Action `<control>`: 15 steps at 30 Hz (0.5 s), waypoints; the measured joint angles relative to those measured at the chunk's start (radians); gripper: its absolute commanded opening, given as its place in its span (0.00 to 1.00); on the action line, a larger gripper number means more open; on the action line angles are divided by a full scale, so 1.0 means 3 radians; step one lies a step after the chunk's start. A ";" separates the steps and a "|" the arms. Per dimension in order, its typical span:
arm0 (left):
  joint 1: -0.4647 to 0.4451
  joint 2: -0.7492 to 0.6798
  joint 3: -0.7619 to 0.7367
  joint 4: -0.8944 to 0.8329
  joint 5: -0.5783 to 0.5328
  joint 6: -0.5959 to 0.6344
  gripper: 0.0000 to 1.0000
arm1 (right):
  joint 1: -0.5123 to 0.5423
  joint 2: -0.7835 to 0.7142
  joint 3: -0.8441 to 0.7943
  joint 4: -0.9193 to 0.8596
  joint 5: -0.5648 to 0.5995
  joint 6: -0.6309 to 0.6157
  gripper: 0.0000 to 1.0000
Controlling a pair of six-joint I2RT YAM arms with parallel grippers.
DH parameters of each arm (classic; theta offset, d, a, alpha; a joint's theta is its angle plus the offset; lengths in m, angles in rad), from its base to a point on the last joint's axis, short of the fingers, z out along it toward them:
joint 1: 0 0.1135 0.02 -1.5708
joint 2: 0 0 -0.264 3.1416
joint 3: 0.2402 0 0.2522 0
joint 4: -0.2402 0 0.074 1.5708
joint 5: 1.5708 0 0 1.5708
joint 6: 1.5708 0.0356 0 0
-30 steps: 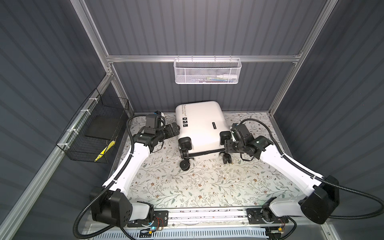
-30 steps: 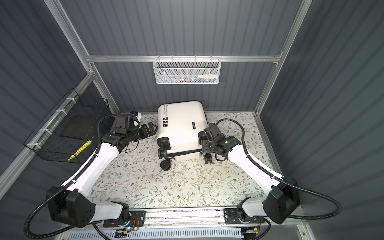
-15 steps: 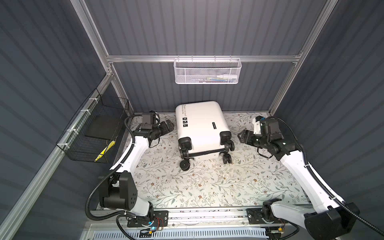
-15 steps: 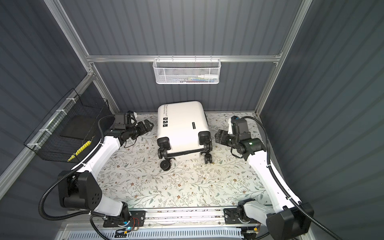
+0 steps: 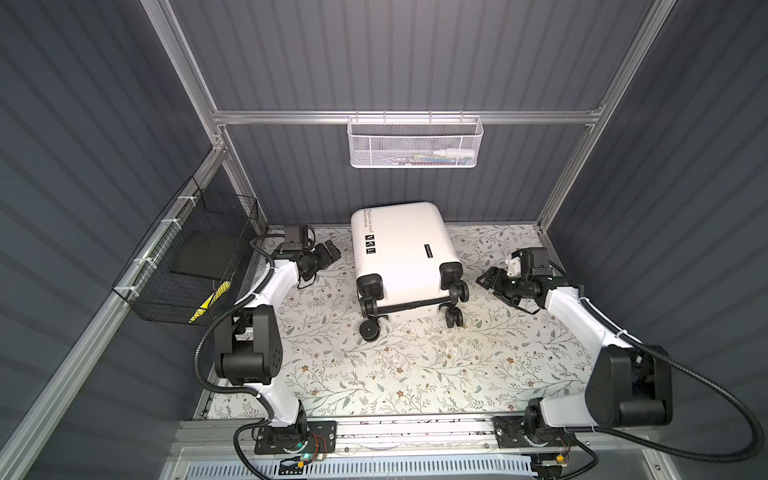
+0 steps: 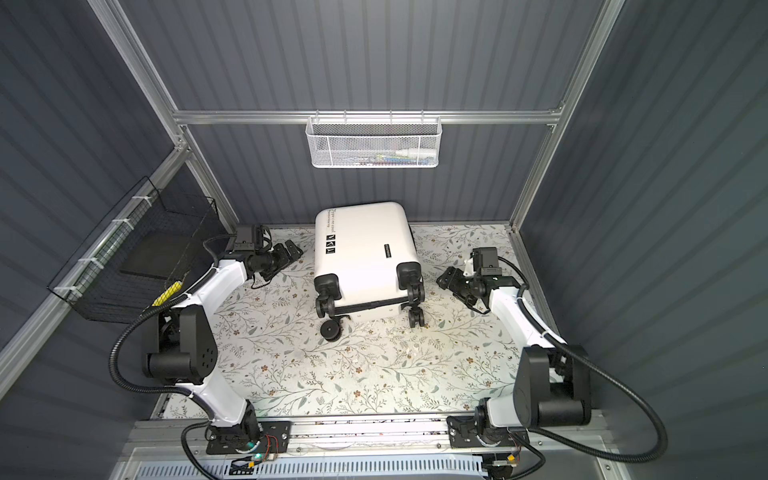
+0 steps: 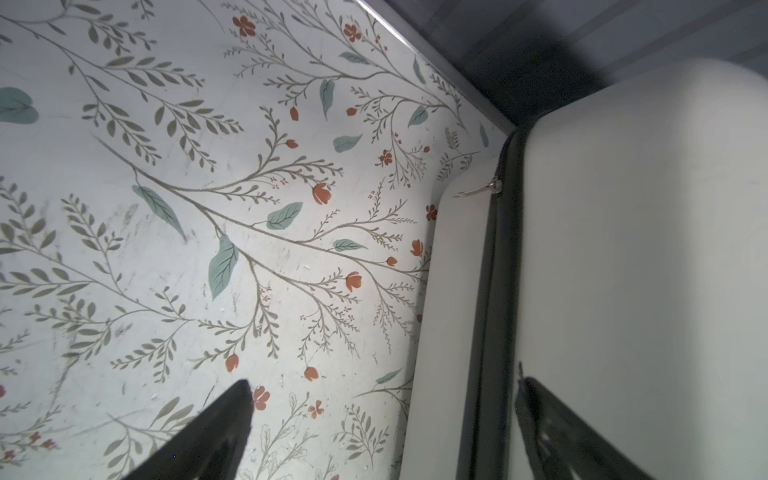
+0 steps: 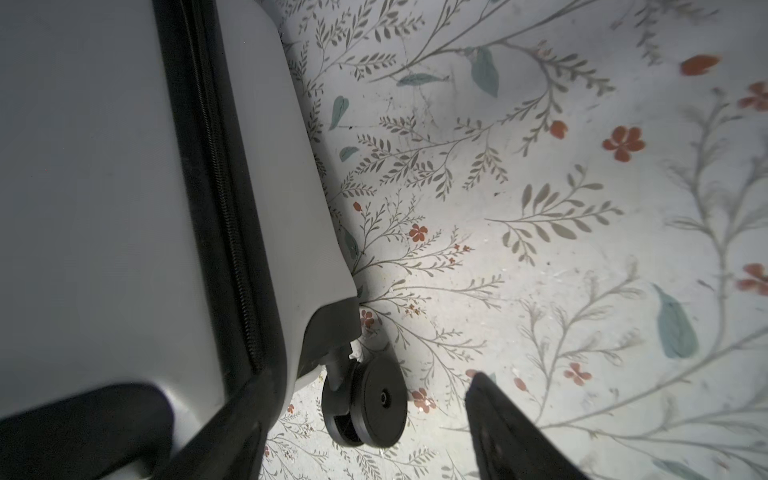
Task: Pack the luggage
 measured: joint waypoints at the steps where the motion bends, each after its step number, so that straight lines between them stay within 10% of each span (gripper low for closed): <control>1: 0.0000 0.0032 0.0010 -0.0020 -0.0003 0.0011 1.00 | 0.0000 0.0075 -0.0014 0.0062 -0.0038 0.0024 0.71; 15: 0.0000 0.0270 0.0061 -0.0069 0.0018 0.0051 1.00 | 0.0145 0.0750 -0.0399 0.0870 -0.0291 0.0389 0.55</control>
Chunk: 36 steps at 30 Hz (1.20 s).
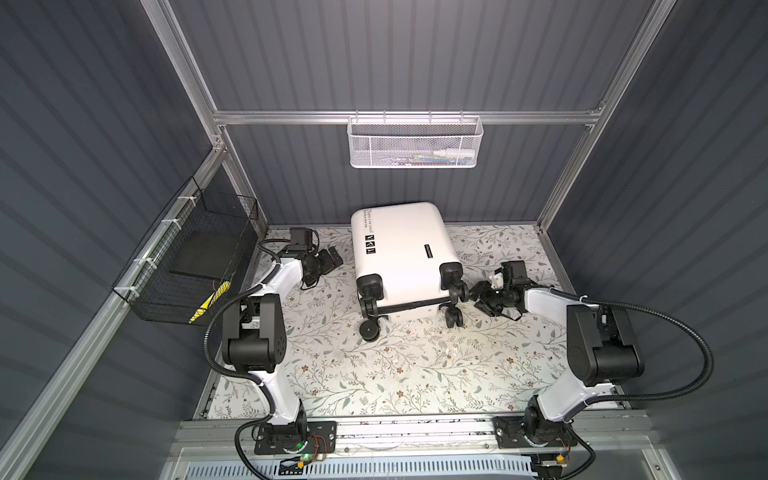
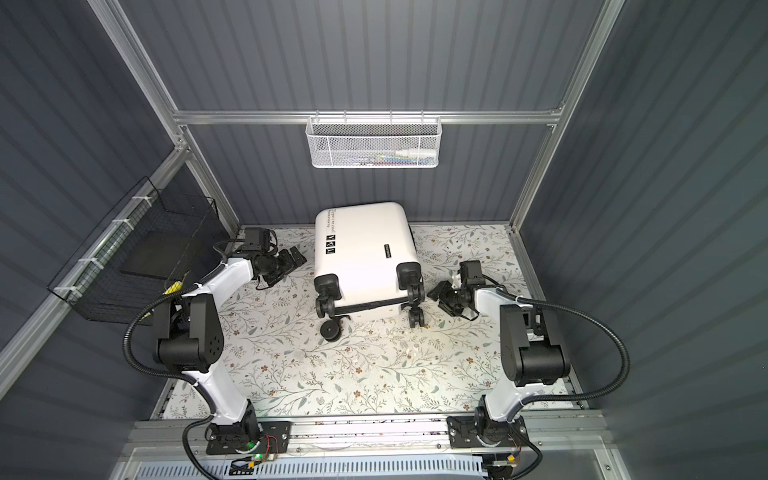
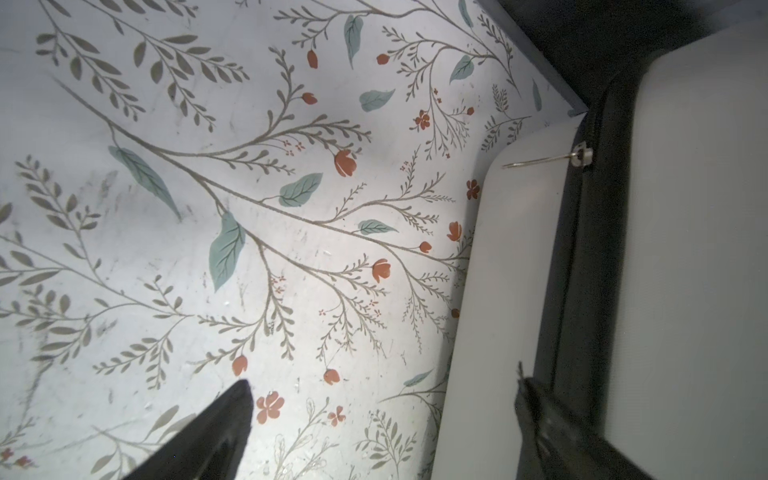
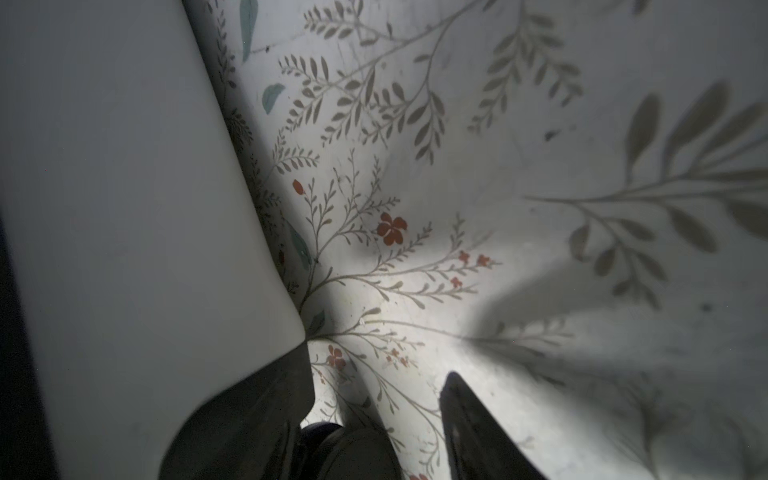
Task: Pack the luggage
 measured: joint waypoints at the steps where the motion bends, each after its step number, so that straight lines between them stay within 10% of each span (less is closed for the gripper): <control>1: 0.0000 0.0000 0.0000 0.0001 0.0003 0.0000 1.00 | 0.0023 0.0000 -0.0037 0.0042 -0.0004 0.0015 0.54; 36: -0.0038 -0.0001 -0.0415 0.0211 0.0280 0.0050 1.00 | 0.0882 -0.0557 -0.0708 0.0440 0.0211 0.0234 0.50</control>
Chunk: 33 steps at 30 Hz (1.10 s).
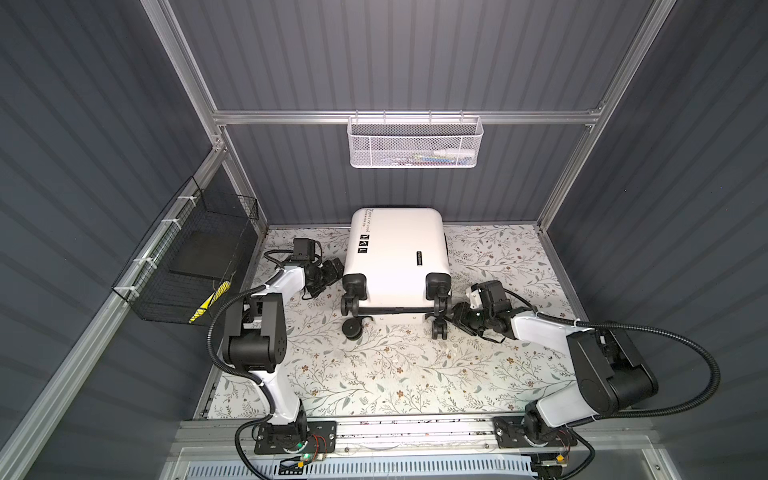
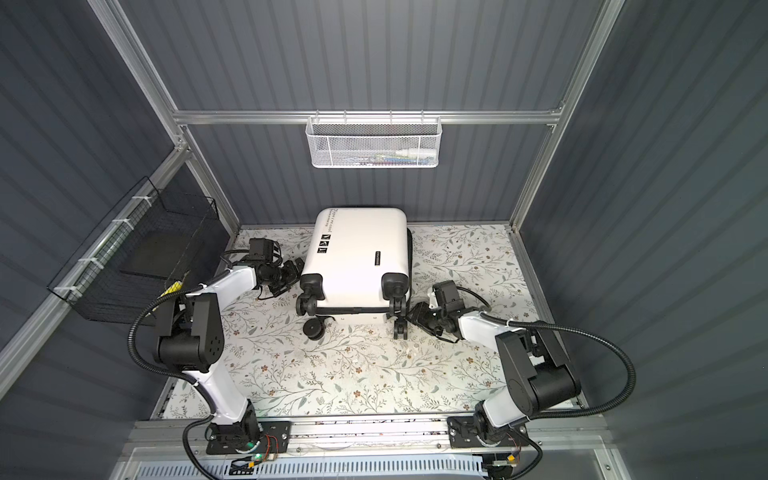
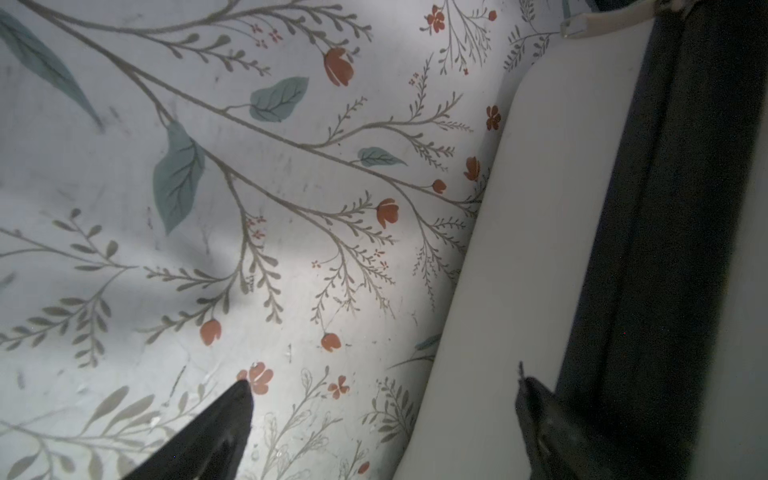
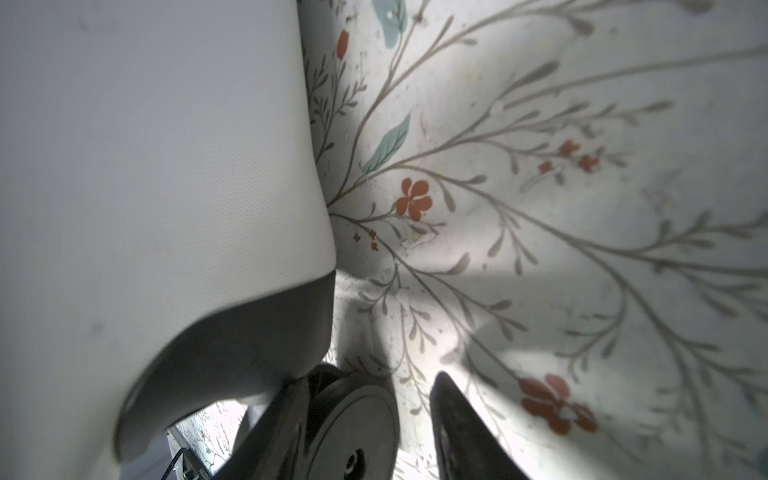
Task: Pack the luggage
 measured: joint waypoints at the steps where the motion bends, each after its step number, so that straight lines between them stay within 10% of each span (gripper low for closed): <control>1: 0.0000 -0.0004 -0.0017 0.0018 -0.0009 0.0000 1.00 | 0.0015 -0.0008 -0.0011 0.0011 0.0017 0.0006 0.50; 24: -0.0301 -0.0542 -0.0631 0.0221 -0.0200 -0.0064 1.00 | 0.0081 -0.0496 -0.0367 -0.0064 0.0320 0.0083 0.52; 33: -0.0427 -0.0806 -0.0724 0.0107 -0.0235 -0.0088 1.00 | 0.0080 -0.0889 -0.0215 -0.1016 0.0749 -0.0191 0.99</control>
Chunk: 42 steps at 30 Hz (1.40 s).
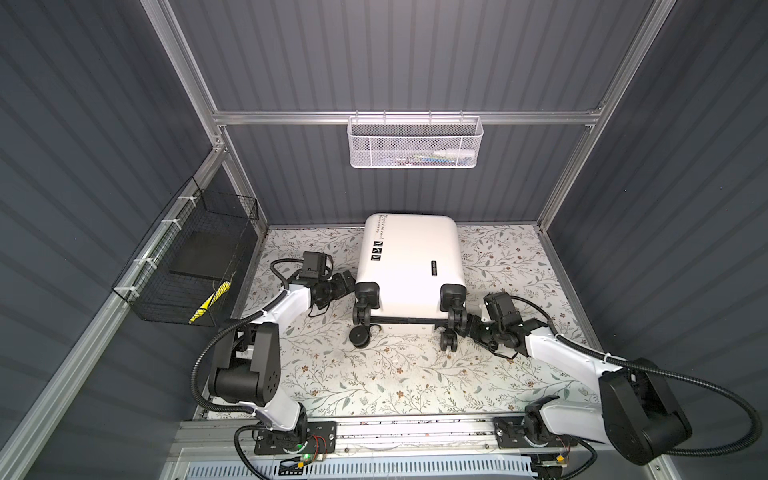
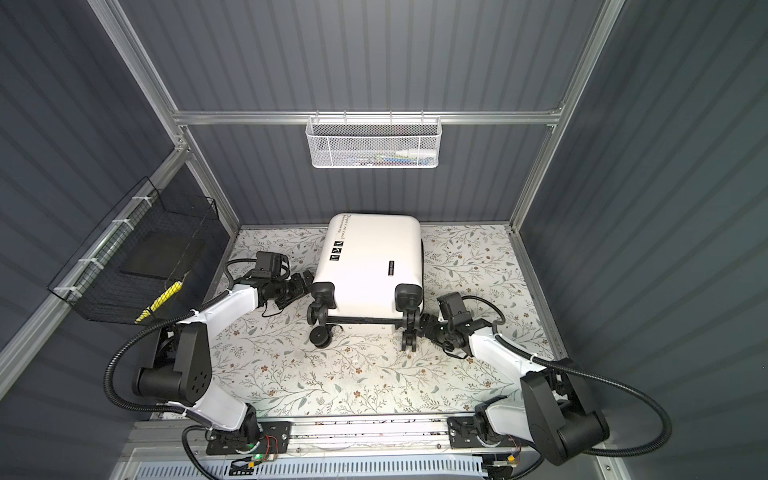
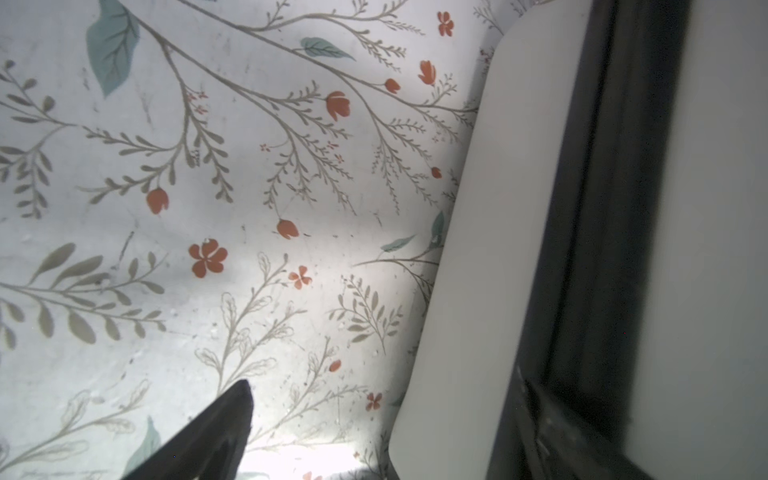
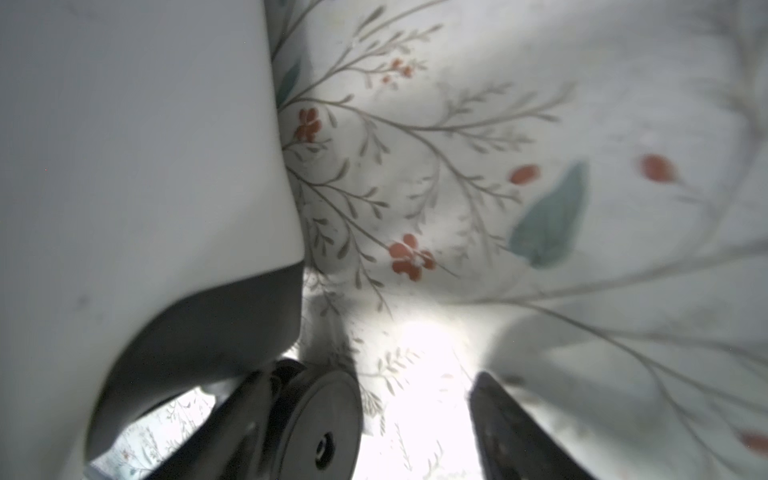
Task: Pack the luggage
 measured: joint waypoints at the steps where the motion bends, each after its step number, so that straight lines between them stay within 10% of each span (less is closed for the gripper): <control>1: -0.0005 -0.0024 0.0004 -0.0032 -0.0009 0.0001 1.00 | -0.0005 -0.0045 0.0045 -0.0148 0.0085 -0.0027 0.99; 15: 0.0308 -0.0450 0.0123 -0.0387 0.0039 0.0128 1.00 | -0.0393 -0.1161 0.0453 -0.1436 0.0978 -0.0228 0.99; 26: 0.0341 -0.1041 -0.0008 -0.0643 0.0013 0.0186 1.00 | -0.0375 -0.1624 0.0926 -0.1734 0.0585 -0.0432 0.95; 42: 0.0350 -0.1768 -0.0670 -0.0849 0.0013 0.0112 1.00 | 0.0860 -0.1048 0.1376 -0.1681 0.0692 -0.0402 0.94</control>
